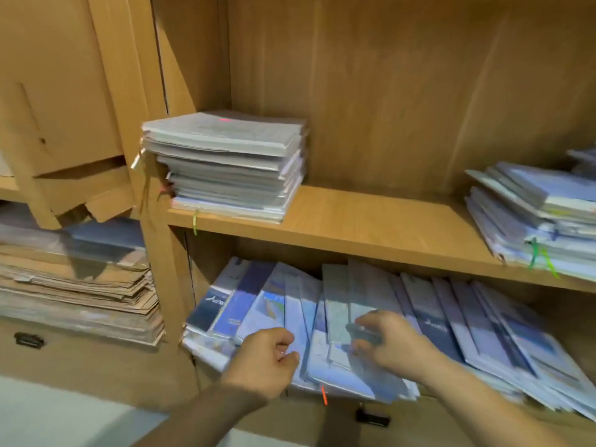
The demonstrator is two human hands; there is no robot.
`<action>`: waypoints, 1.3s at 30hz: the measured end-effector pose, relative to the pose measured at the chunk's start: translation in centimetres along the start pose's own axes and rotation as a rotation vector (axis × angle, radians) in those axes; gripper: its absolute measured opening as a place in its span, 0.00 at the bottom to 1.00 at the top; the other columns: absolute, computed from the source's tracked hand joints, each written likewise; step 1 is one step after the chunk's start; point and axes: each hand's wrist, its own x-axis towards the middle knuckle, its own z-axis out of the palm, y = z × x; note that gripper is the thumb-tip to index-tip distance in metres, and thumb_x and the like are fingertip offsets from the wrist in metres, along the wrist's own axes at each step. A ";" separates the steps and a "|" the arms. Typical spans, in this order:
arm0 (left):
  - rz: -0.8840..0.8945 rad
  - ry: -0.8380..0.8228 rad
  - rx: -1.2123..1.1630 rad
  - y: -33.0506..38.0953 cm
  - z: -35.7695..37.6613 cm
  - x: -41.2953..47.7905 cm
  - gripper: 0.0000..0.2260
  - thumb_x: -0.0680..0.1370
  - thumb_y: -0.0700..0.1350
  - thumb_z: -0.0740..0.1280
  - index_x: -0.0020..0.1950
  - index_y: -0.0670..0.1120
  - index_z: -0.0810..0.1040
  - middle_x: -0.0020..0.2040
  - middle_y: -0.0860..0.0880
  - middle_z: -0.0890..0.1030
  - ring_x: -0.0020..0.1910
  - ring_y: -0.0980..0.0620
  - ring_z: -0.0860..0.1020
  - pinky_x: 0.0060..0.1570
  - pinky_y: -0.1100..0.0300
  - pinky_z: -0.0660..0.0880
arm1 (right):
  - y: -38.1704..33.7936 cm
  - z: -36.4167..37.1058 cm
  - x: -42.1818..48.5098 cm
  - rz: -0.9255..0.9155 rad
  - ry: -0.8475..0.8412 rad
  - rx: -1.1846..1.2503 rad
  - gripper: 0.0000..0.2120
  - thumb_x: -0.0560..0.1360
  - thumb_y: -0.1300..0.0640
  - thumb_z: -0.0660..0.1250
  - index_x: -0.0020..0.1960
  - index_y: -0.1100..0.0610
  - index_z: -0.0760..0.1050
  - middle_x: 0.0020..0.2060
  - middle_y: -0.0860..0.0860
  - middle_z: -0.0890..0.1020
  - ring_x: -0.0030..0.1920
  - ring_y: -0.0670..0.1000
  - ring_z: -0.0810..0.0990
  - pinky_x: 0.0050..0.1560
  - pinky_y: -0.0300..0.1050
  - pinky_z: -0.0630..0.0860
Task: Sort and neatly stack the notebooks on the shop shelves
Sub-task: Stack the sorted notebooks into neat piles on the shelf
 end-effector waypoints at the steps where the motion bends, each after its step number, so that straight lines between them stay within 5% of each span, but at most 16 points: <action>1: 0.005 -0.021 -0.027 0.1 1.1 0.7 0.09 0.76 0.48 0.70 0.56 0.53 0.81 0.46 0.53 0.81 0.42 0.57 0.80 0.51 0.65 0.76 | 1.9 0.7 0.1 0.037 0.033 -0.006 0.27 0.81 0.39 0.65 0.76 0.49 0.70 0.75 0.50 0.71 0.73 0.51 0.70 0.69 0.45 0.70; 3: 0.027 -0.056 -0.070 0.5 3.2 2.7 0.06 0.72 0.50 0.67 0.48 0.56 0.80 0.39 0.53 0.78 0.43 0.45 0.79 0.51 0.59 0.76 | 4.8 2.2 0.3 0.081 0.014 -0.016 0.34 0.81 0.34 0.59 0.82 0.46 0.58 0.82 0.52 0.58 0.81 0.53 0.54 0.77 0.49 0.60; 6: 0.013 0.008 0.030 1.2 5.0 5.5 0.05 0.77 0.45 0.65 0.47 0.48 0.81 0.37 0.47 0.79 0.40 0.41 0.77 0.42 0.54 0.76 | 7.0 3.6 0.6 0.063 0.036 -0.022 0.41 0.77 0.26 0.55 0.83 0.42 0.47 0.83 0.47 0.46 0.82 0.51 0.40 0.80 0.51 0.48; 9: -0.035 0.079 0.024 2.7 6.3 7.1 0.18 0.78 0.49 0.68 0.32 0.46 0.65 0.28 0.46 0.63 0.32 0.45 0.66 0.35 0.56 0.65 | 7.5 4.0 0.9 0.049 0.080 -0.071 0.40 0.77 0.26 0.54 0.83 0.41 0.49 0.83 0.47 0.47 0.83 0.51 0.41 0.80 0.50 0.47; 13: -0.169 0.079 -0.217 4.3 8.2 8.9 0.23 0.77 0.55 0.72 0.31 0.48 0.64 0.24 0.53 0.62 0.29 0.47 0.66 0.35 0.58 0.63 | 8.0 3.6 0.6 0.014 0.084 0.043 0.31 0.80 0.35 0.60 0.81 0.41 0.59 0.83 0.47 0.53 0.83 0.47 0.47 0.81 0.48 0.44; 16: -0.225 0.059 -0.286 4.9 8.5 9.9 0.26 0.72 0.63 0.75 0.37 0.47 0.63 0.32 0.52 0.65 0.31 0.49 0.68 0.35 0.57 0.64 | 9.6 2.9 -0.8 -0.094 0.015 0.146 0.26 0.81 0.41 0.64 0.78 0.38 0.63 0.81 0.40 0.54 0.81 0.39 0.47 0.80 0.41 0.41; 20: -0.203 0.053 -0.101 6.3 9.3 10.1 0.32 0.62 0.70 0.76 0.52 0.49 0.71 0.46 0.54 0.76 0.46 0.53 0.77 0.43 0.55 0.76 | 11.1 2.3 -1.8 -0.138 -0.049 0.352 0.20 0.83 0.51 0.66 0.72 0.37 0.70 0.77 0.34 0.61 0.78 0.32 0.51 0.79 0.35 0.43; 23: -0.161 0.056 -0.124 7.1 9.7 10.5 0.28 0.67 0.60 0.80 0.57 0.47 0.74 0.52 0.50 0.81 0.51 0.49 0.80 0.51 0.50 0.80 | 11.1 2.4 -1.6 -0.072 0.008 0.503 0.18 0.83 0.58 0.65 0.70 0.43 0.76 0.74 0.36 0.70 0.76 0.33 0.59 0.80 0.39 0.50; 25: -0.179 0.065 -0.315 7.5 9.9 10.3 0.18 0.71 0.50 0.80 0.54 0.47 0.75 0.52 0.48 0.83 0.48 0.52 0.81 0.42 0.58 0.78 | 10.8 2.5 -1.6 -0.005 0.058 0.656 0.18 0.84 0.59 0.64 0.71 0.44 0.75 0.72 0.37 0.73 0.74 0.34 0.64 0.80 0.42 0.58; 28: -0.161 0.131 -0.489 7.7 8.6 9.9 0.13 0.75 0.43 0.77 0.53 0.46 0.76 0.47 0.49 0.84 0.43 0.56 0.82 0.35 0.64 0.74 | 10.8 2.1 -1.8 0.088 0.092 0.844 0.21 0.83 0.50 0.63 0.75 0.41 0.68 0.71 0.33 0.73 0.73 0.34 0.67 0.74 0.36 0.65; 31: -0.134 0.248 -0.547 6.1 4.4 8.5 0.08 0.76 0.42 0.75 0.52 0.48 0.80 0.42 0.54 0.87 0.43 0.57 0.85 0.39 0.62 0.77 | 11.0 2.2 -1.6 0.102 0.083 0.716 0.23 0.81 0.43 0.63 0.76 0.40 0.67 0.71 0.32 0.71 0.74 0.35 0.66 0.64 0.25 0.65; 36: -0.286 0.186 -0.485 1.3 -0.4 5.9 0.09 0.81 0.44 0.68 0.59 0.43 0.80 0.52 0.46 0.87 0.52 0.44 0.84 0.54 0.47 0.81 | 8.5 4.1 -1.1 -0.075 0.035 0.244 0.43 0.67 0.24 0.68 0.77 0.40 0.67 0.75 0.31 0.61 0.76 0.33 0.56 0.77 0.39 0.59; 39: -0.349 0.119 -0.428 -0.5 -1.3 4.9 0.09 0.82 0.43 0.66 0.58 0.41 0.80 0.52 0.41 0.86 0.49 0.38 0.84 0.44 0.44 0.82 | 7.7 4.6 -0.7 -0.102 -0.029 0.143 0.50 0.63 0.18 0.64 0.79 0.40 0.62 0.74 0.30 0.57 0.76 0.32 0.51 0.75 0.37 0.56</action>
